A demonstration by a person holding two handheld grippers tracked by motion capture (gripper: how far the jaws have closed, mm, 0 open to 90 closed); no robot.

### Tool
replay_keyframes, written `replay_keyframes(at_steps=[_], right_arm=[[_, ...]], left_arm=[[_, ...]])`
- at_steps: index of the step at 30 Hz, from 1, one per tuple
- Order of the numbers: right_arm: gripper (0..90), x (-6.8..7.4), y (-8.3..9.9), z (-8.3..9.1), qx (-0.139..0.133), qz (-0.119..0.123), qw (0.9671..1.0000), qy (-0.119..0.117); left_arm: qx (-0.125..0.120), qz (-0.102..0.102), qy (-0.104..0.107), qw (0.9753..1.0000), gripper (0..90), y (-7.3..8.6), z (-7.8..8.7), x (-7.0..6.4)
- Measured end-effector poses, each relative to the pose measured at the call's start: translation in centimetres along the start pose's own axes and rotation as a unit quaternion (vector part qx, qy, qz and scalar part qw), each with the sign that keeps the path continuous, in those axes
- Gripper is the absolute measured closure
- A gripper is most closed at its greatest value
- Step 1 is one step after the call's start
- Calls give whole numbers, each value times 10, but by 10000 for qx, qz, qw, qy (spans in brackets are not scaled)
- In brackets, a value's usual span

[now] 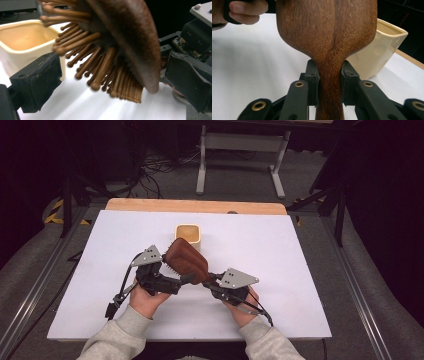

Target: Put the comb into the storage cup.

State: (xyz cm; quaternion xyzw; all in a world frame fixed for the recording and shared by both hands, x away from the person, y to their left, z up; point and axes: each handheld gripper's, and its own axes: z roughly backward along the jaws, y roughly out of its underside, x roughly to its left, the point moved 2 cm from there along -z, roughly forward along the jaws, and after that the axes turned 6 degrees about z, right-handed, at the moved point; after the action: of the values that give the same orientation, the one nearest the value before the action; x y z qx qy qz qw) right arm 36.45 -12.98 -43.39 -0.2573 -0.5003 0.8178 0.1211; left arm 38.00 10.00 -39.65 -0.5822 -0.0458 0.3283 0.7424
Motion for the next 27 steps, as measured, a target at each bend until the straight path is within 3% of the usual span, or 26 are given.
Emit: replay_keyframes(at_steps=[5,10,13,20,27], right_arm=[[725,0,0,0,-8,11,10000,-12],[724,1,0,-1,11,60,10000,-8],[724,2,1,-2,22,79,10000,12],[722,3,3,-5,131,171,9998,36],[716,6,4,-8,216,367,9991,25]], left_arm=[[51,101,32,9999,67,1,-4,0],[101,34,30,9999,226,1,-5,-2],[122,47,38,9999,261,1,-5,-3],[171,148,245,9994,411,-1,-2,-5],[226,-29,453,9987,521,-3,3,-9]])
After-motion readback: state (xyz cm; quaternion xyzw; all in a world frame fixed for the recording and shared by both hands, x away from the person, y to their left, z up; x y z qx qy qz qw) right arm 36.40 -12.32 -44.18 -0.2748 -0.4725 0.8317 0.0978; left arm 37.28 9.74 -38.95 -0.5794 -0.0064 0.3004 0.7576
